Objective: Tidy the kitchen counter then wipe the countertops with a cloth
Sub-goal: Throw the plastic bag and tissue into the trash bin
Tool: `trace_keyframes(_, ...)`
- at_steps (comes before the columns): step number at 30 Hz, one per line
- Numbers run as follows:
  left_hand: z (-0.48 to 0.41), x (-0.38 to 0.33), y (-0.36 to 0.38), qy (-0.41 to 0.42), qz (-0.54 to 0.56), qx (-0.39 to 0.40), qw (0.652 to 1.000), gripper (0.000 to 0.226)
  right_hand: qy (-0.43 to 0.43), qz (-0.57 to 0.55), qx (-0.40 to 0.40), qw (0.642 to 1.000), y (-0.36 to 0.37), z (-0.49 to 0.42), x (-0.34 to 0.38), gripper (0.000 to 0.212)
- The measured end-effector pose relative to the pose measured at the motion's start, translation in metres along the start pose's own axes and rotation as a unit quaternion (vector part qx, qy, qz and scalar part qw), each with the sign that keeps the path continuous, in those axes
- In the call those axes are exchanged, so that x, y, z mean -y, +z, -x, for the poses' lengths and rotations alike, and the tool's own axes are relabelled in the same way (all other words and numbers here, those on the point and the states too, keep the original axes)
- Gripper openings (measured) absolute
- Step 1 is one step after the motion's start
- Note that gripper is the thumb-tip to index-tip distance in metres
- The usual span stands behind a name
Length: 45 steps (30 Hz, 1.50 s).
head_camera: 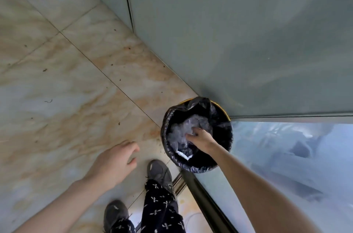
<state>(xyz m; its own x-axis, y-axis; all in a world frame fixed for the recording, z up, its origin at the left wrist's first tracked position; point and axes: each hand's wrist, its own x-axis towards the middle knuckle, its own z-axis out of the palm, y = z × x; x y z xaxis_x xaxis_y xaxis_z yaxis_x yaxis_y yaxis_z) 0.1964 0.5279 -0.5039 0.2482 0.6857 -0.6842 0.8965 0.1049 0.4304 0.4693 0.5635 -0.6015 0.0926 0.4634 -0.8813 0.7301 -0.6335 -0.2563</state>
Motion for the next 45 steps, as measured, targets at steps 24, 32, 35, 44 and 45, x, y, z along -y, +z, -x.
trace_keyframes(24,0.566,-0.023,-0.108,-0.387,0.345,-0.406,0.753,0.022,-0.539,0.518,0.121,0.653,0.073,0.544,0.314,0.034)
trace_keyframes(32,0.702,0.104,-0.082,-0.461,0.321,-0.579,0.590,0.042,-0.624,0.509,0.187,0.562,0.273,0.667,0.404,0.036)
trace_keyframes(35,0.739,0.167,-0.075,-0.519,0.279,-0.600,0.541,0.086,-0.645,0.478,0.207,0.559,0.350,0.701,0.420,0.042)
trace_keyframes(44,0.729,0.267,-0.064,-0.510,0.412,-0.421,0.626,0.084,-0.577,0.459,0.270,0.619,0.465,0.733,0.427,0.056)
trace_keyframes(45,0.724,0.270,-0.064,-0.525,0.381,-0.405,0.645,0.068,-0.574,0.459,0.265,0.625,0.466,0.731,0.429,0.056)
